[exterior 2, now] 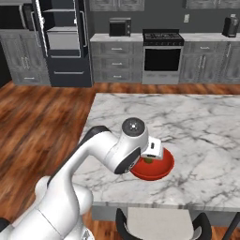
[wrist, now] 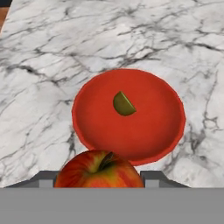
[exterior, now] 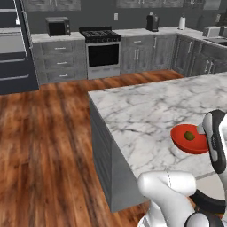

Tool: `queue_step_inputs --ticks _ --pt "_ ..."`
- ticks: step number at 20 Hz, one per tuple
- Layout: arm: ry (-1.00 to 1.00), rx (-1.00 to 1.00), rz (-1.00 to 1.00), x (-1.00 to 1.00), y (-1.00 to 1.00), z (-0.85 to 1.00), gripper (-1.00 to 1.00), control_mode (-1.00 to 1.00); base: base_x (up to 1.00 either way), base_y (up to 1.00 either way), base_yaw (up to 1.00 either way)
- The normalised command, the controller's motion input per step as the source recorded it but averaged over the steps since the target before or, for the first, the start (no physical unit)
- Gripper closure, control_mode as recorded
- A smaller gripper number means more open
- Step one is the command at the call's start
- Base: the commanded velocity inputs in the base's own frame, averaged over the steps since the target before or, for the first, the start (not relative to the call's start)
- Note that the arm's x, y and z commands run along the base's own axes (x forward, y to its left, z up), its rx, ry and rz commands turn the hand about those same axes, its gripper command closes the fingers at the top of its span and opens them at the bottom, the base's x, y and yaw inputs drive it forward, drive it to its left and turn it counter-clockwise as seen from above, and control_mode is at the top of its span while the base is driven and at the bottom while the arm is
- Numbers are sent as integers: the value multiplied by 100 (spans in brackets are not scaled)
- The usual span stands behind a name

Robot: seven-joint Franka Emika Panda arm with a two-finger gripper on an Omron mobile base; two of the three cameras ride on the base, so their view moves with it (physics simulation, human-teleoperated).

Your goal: Retrieve the kiwi and apple from the fridge and place them into the bowl on the dining table.

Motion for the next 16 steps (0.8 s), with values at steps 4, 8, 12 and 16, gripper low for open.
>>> queue_step_inputs --ticks 4,8,12,16 --pt "2 0 0 30 0 -32 100 -100 0 0 0" --pt "2 0 0 30 0 -29 100 -100 0 0 0" --pt "2 0 0 26 -5 -24 100 -100 0 0 0" --pt "0 0 0 21 -12 -19 100 -100 0 0 0"
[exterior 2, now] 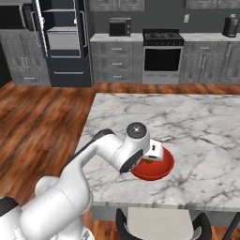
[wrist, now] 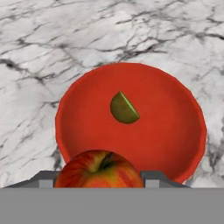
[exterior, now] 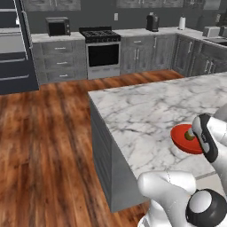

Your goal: Retrieve the kiwi and apple from the fridge and place them into the bowl on the dining table.

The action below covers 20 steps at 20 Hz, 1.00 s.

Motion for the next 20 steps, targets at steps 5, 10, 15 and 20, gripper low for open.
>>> queue_step_inputs --ticks 5,10,15,20 --pt "0 0 0 21 -14 -17 100 -100 0 0 0" --pt "0 0 0 21 -14 -15 100 -100 0 0 0" --pt "0 0 0 21 -8 -16 100 -100 0 0 0" --pt "1 0 0 20 -7 -16 100 -100 0 0 0"
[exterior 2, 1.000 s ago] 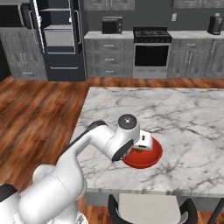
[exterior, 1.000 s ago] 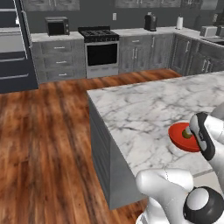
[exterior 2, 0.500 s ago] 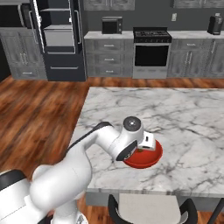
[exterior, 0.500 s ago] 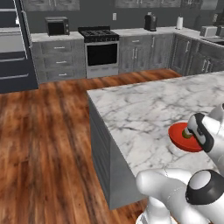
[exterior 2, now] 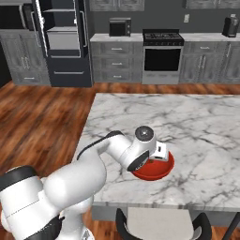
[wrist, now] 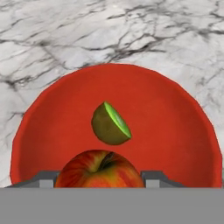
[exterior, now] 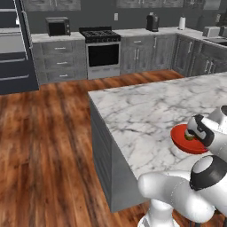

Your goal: Retrieve the kiwi and apple from the fridge and place them into the bowl on the dining table.

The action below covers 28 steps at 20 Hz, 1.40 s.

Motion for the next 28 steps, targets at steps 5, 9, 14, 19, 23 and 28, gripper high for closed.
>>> queue_step_inputs --ticks 5,9,14,19,23,28 --pt "0 0 0 19 -10 -15 100 -100 0 0 0" --pt "0 0 0 17 -9 -16 100 -100 0 0 0" --pt "1 0 0 20 -6 -17 100 -100 0 0 0" --pt "1 0 0 21 -2 -14 -100 -100 0 0 0" --pt "0 0 0 14 -5 -8 -100 -100 0 0 0" --pt "0 0 0 5 -4 -4 -100 -100 0 0 0"
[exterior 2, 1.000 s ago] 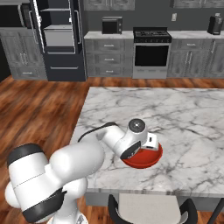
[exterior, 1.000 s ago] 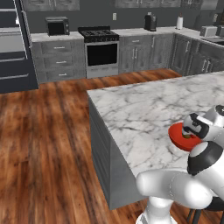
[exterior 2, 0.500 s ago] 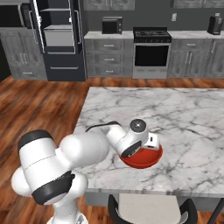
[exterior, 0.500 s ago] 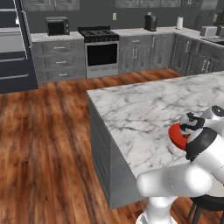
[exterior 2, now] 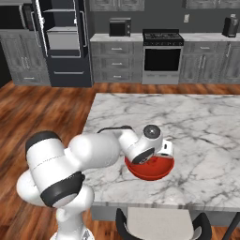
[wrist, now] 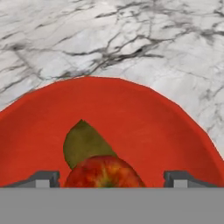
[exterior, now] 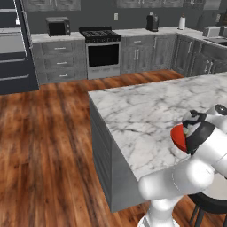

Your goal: Retrieve the kiwi and apple from the fridge and place them into the bowl on the dining table.

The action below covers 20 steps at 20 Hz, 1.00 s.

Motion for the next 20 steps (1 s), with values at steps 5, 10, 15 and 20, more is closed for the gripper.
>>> queue_step_inputs --ticks 5,10,15,20 --pt "-2 0 0 -37 0 4 -100 -100 0 0 0" --pt "-11 0 0 -64 0 34 -100 -100 0 0 0" --pt "-12 0 0 -55 0 67 -100 -100 0 0 0" --pt "-15 -1 0 -51 0 89 -100 -100 0 0 0"
